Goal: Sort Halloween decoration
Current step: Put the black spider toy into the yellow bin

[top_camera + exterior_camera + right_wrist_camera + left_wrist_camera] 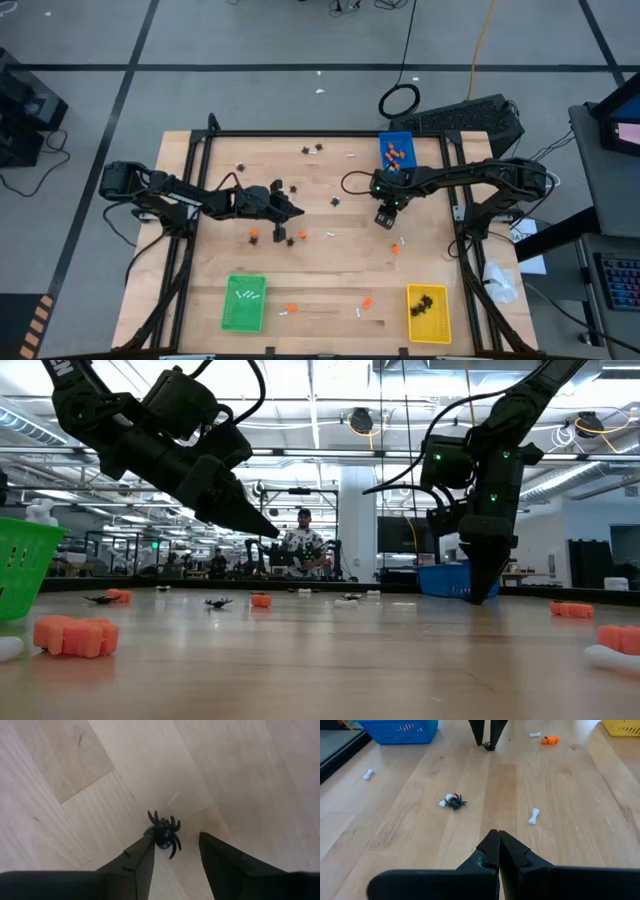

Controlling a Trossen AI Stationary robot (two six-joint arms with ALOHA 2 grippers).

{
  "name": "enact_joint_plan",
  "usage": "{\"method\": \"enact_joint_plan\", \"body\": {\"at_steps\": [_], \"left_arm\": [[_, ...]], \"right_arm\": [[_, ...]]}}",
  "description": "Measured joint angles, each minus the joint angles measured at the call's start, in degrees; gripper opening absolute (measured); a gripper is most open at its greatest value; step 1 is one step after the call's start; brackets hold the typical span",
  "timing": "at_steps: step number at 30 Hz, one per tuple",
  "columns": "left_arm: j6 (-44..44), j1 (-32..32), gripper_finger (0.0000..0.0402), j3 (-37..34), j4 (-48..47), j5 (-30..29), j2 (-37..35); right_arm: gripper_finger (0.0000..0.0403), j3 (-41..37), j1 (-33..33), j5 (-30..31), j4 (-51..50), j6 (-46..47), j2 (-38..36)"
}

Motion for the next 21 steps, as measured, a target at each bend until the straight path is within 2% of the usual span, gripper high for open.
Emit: {"method": "enact_joint_plan", "body": {"at_steps": [7,16,18,21], "left_arm": [[0.0,0.0,0.0,0.0,0.1,0.0,0.0],[0.0,0.0,0.0,0.0,0.1,0.0,0.0],[0.0,0.0,0.0,0.0,0.1,0.0,0.0],[0.0,0.0,0.0,0.0,0.1,0.0,0.0]], "right_arm": [[0.0131,-0.4,0.0,0.1,1.5,-1.8,0.0],[0.0019,-0.3,0.0,0.0,4.4,-2.4,0.0],[0.0006,-0.3,0.0,0.0,5.5,-2.9,0.0],[0.0007,-0.3,0.0,-0.1,5.8,-3.3,-0.3]]}}
